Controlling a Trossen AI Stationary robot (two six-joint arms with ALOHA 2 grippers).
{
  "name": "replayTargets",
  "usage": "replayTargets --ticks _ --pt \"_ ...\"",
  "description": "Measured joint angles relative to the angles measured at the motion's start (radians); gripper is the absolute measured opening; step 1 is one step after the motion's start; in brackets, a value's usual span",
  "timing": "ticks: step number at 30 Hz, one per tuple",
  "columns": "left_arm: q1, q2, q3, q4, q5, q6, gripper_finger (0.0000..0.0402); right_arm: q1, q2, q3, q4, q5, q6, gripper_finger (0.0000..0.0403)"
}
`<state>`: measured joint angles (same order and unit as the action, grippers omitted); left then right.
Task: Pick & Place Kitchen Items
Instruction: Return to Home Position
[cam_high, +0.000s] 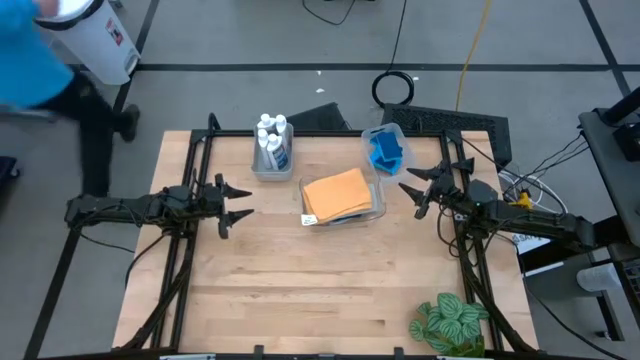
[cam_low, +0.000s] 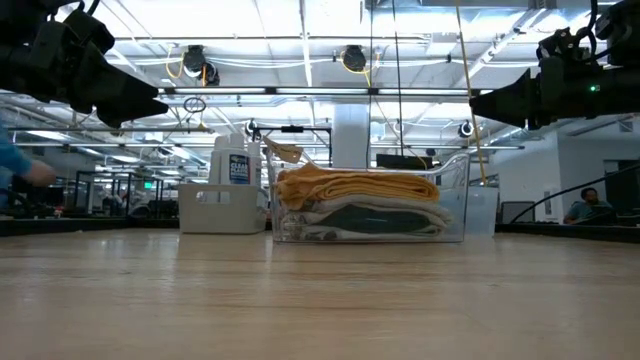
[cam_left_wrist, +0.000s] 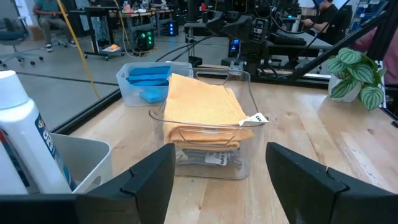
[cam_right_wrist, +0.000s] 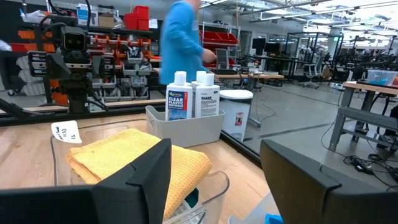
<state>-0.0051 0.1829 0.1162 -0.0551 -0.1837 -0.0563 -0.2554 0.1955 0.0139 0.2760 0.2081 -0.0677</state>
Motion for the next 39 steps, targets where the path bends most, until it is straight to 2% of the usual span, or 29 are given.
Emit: replayTargets --ticks 39 --pt "0.000 0.000 0.000 0.000 0.000 0.000 0.0255 0.000 0.000 0.000 0.000 0.000 0.000 0.0220"
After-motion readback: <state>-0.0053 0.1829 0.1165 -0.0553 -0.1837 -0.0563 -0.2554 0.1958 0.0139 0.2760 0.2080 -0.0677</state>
